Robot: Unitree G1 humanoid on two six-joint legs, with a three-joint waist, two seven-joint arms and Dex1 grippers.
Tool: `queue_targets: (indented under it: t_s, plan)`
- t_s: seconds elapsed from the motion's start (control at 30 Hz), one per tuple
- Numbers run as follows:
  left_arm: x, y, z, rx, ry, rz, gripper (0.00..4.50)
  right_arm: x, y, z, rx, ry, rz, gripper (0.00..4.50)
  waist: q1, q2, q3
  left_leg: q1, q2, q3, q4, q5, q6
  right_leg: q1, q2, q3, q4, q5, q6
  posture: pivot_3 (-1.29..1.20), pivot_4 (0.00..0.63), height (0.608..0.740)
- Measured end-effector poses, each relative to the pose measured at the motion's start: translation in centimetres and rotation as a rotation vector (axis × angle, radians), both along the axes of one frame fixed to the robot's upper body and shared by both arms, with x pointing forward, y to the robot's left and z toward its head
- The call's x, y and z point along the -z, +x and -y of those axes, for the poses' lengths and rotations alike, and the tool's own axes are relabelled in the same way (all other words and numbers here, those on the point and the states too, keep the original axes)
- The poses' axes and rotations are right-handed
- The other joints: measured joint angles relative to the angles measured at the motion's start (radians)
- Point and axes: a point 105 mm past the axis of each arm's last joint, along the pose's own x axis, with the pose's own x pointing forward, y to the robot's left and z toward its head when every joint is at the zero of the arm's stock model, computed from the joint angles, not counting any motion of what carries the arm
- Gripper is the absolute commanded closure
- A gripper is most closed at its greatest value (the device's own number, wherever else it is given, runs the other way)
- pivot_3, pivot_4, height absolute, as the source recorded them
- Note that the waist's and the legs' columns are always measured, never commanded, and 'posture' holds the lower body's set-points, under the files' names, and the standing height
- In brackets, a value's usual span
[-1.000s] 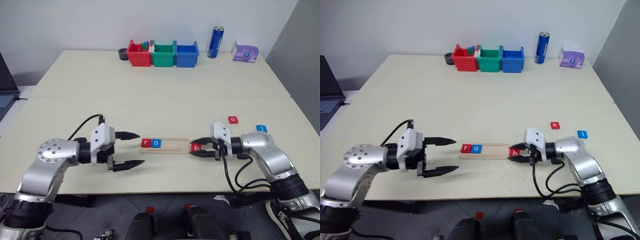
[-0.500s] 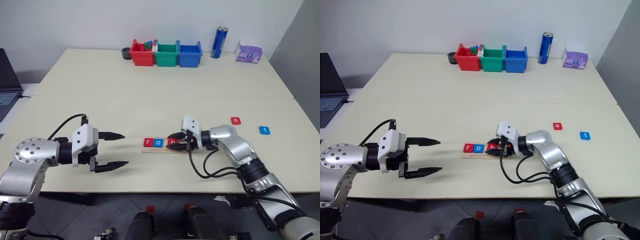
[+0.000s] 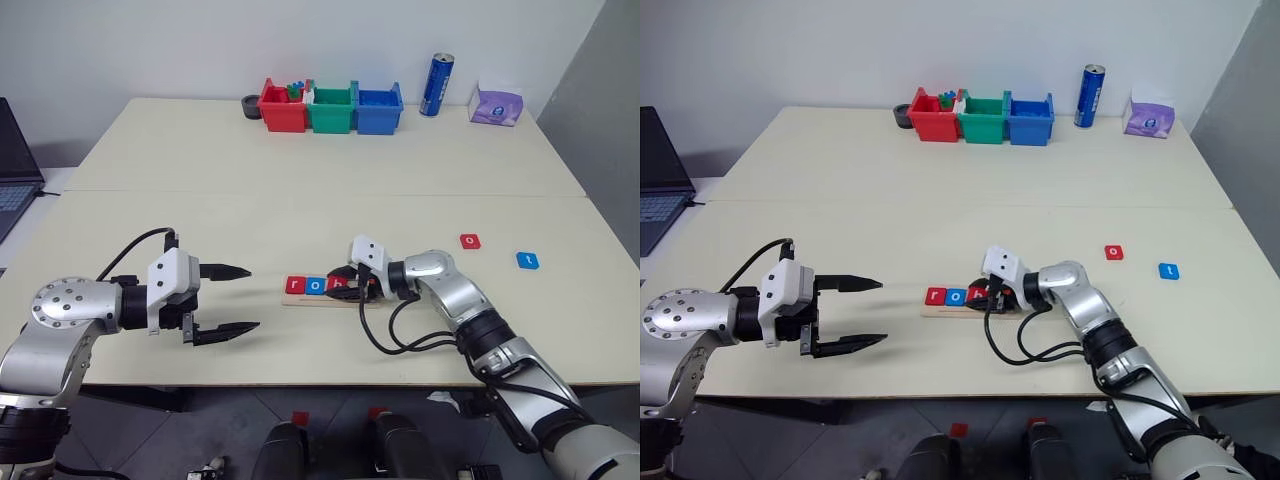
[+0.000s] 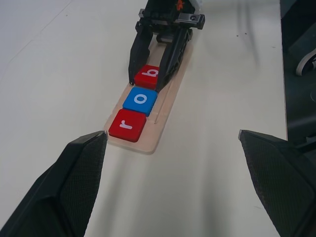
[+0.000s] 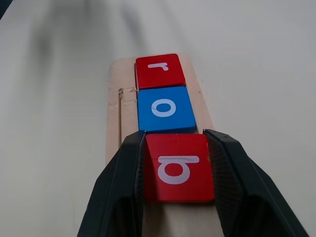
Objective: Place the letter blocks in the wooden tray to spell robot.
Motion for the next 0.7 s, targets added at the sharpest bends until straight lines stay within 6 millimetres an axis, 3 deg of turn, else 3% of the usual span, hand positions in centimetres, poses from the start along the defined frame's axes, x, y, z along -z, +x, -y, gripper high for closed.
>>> queue_targets:
  t_s: [0.07, 0.37, 0.57, 0.7]
  plan:
    - [0.0, 0.0, 0.0, 0.001, 0.0, 0.002, 0.0, 0.0, 0.0, 0.0, -0.002, -0.001, 0.0, 3.04, 0.0, 0.0, 0.0, 0.0, 0.0, 0.0, 0.0, 0.0, 0.0, 0.0, 0.0, 0.0, 0.0, 0.0, 0.0, 0.0, 0.15, 0.74]
    - [-0.5, 0.3, 0.1, 0.004, 0.002, 0.021, 0.0, -0.2, 0.0, 0.4, -0.011, -0.004, -0.053, 0.11, 0.0, 0.0, 0.0, 0.0, 0.0, 0.0, 0.0, 0.0, 0.0, 0.0, 0.0, 0.0, 0.0, 0.0, 0.0, 0.0, 0.15, 0.74]
    - [-0.7, 0.6, 0.4, 0.011, -0.001, 0.031, 0.0, -1.2, 0.4, 1.2, 0.035, 0.026, -0.082, 0.04, 0.0, 0.0, 0.0, 0.0, 0.0, 0.0, 0.0, 0.0, 0.0, 0.0, 0.0, 0.0, 0.0, 0.0, 0.0, 0.0, 0.15, 0.74]
    - [-0.9, 1.3, 1.5, 0.011, -0.046, 0.041, 0.0, -4.8, 0.4, 3.6, 0.088, 0.054, -0.02, 0.04, 0.008, 0.001, 0.001, -0.001, -0.001, -0.001, 0.001, 0.0, 0.0, 0.0, -0.001, -0.001, 0.0, 0.0, 0.0, 0.0, 0.15, 0.74]
